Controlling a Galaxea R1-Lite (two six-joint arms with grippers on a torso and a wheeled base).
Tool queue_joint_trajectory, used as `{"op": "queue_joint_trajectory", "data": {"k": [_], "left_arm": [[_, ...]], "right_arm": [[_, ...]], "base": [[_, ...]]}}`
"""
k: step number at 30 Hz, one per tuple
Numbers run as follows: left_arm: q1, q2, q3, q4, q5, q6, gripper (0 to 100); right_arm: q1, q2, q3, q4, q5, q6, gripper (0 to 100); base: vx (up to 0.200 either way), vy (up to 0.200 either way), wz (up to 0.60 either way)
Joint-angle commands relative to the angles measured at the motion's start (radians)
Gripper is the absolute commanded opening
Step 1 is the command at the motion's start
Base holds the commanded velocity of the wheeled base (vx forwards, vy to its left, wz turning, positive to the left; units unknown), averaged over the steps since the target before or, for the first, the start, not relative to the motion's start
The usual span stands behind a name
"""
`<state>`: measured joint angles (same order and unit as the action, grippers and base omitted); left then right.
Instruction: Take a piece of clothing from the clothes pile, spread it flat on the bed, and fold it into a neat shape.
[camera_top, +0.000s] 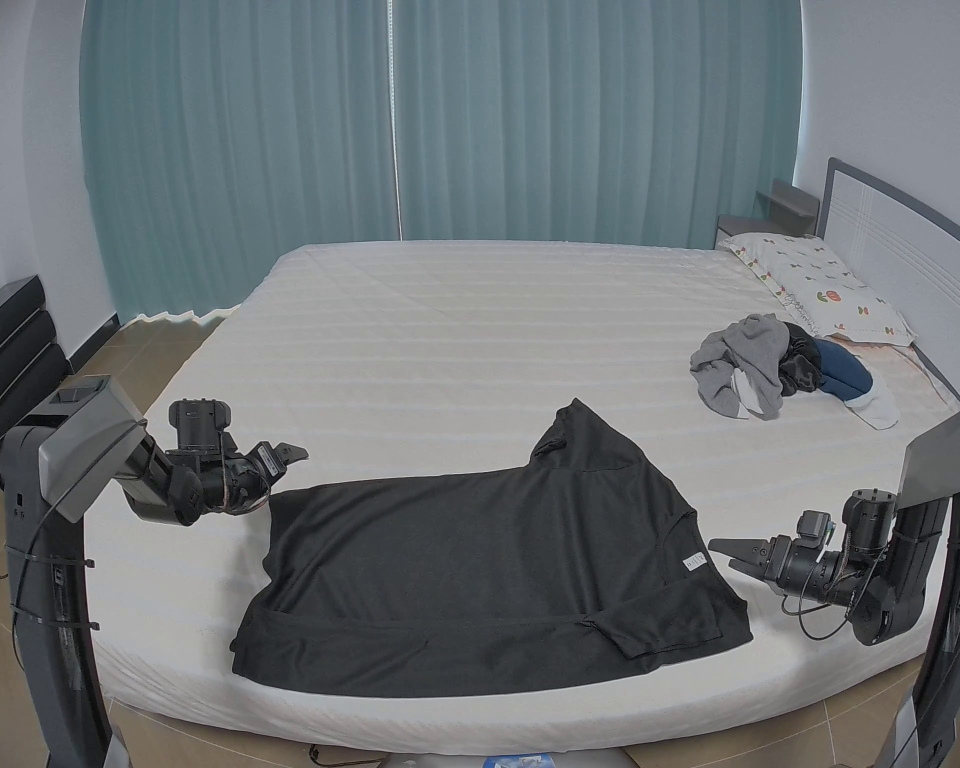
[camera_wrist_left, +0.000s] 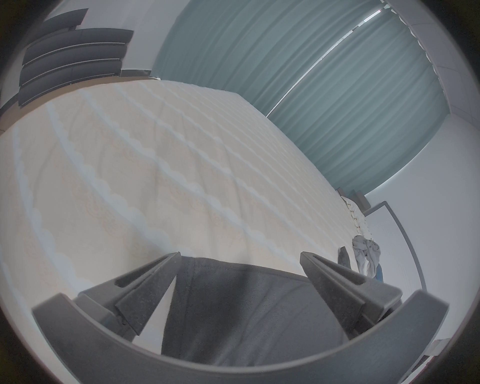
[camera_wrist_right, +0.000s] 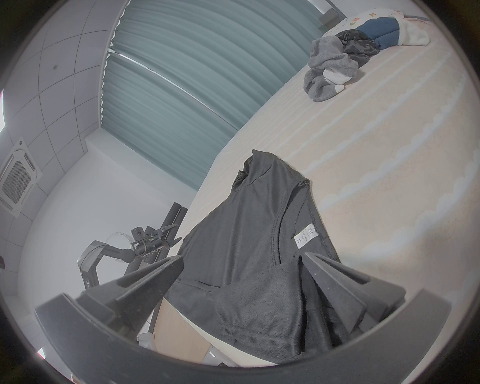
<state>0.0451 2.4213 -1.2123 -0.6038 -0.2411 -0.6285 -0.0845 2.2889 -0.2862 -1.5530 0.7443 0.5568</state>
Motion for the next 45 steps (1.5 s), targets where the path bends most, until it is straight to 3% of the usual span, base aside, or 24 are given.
{"op": "queue_joint_trajectory", "data": {"k": [1, 13, 14, 26, 32, 34, 41, 45], "left_arm": [[0.002, 0.048, -0.023, -0.001, 0.009, 0.000, 100], [0.007, 0.055, -0.018, 0.003, 0.014, -0.002, 100], [0.006, 0.056, -0.018, 0.004, 0.014, -0.002, 0], [0.007, 0.047, -0.029, -0.004, 0.022, -0.008, 0], [0.013, 0.027, -0.032, -0.016, 0.077, -0.008, 0], [0.009, 0.021, -0.019, -0.108, 0.120, -0.008, 0], [0.002, -0.011, -0.010, -0.148, 0.158, -0.007, 0], [-0.002, -0.016, 0.013, -0.155, 0.157, -0.003, 0]], "right_arm": [[0.002, 0.014, -0.005, -0.013, 0.001, 0.000, 100], [0.012, 0.014, -0.013, -0.013, 0.001, 0.000, 100], [0.012, 0.014, -0.014, -0.013, 0.000, 0.000, 100], [0.012, 0.011, -0.048, -0.013, -0.014, 0.002, 100], [0.012, 0.007, -0.064, -0.012, -0.028, 0.012, 100], [0.046, 0.004, -0.102, -0.012, -0.098, 0.084, 100], [0.109, -0.014, -0.242, 0.117, -0.207, 0.087, 100], [0.164, 0.001, -0.424, 0.298, -0.307, 0.086, 100]], "base": [[0.000, 0.000, 0.00], [0.000, 0.000, 0.00], [0.000, 0.000, 0.00], [0.000, 0.000, 0.00], [0.000, 0.000, 0.00], [0.000, 0.000, 0.00], [0.000, 0.000, 0.00], [0.000, 0.000, 0.00]]}}
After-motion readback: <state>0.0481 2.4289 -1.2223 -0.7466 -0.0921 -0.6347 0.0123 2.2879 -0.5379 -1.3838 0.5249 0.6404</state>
